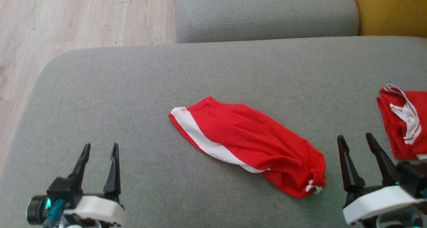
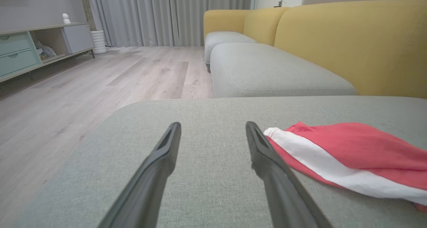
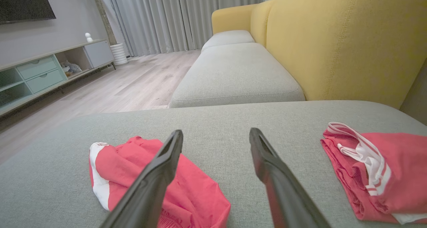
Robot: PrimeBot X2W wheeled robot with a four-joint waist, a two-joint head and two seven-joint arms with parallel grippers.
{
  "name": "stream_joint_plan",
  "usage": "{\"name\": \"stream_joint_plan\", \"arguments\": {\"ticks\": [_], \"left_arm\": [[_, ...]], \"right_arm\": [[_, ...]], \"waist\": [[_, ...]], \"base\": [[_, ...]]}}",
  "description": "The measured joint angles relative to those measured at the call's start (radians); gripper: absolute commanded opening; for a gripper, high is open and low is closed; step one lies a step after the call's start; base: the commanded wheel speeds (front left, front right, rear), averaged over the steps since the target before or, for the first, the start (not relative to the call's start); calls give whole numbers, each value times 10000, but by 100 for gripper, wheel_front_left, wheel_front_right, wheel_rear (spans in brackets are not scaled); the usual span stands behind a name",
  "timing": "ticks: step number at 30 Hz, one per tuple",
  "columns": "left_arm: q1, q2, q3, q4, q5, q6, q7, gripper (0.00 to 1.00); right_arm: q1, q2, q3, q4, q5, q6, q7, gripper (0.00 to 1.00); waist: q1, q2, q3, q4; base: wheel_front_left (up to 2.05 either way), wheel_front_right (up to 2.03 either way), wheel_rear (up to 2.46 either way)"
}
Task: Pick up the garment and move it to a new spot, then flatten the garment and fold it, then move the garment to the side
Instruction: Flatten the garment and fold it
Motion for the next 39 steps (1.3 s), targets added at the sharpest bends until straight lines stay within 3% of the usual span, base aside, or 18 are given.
{"name": "stream_joint_plan", "arguments": {"ticks": [20, 26, 35, 39], "left_arm": [[154, 59, -19, -316, -104, 174, 153, 100], [60, 56, -54, -366, -102, 240, 151, 100], [-992, -102, -96, 23, -102, 58, -207, 100], [-1143, -224, -150, 355, -102, -94, -311, 100]], "right_arm": [[-21, 0, 359, 6, -29, 0, 485, 100], [-59, -61, 1469, 934, 42, 0, 2224, 100], [-1711, -673, 2255, 2614, -40, 0, 2362, 100], [-2200, -997, 2525, 3448, -67, 0, 2997, 100]], "waist": [[1, 0, 84, -23], [2, 0, 437, 64], [4, 0, 1244, 364], [4, 0, 1482, 535]], "base": [[0, 0, 0], [0, 0, 0], [0, 0, 0], [0, 0, 0]]}}
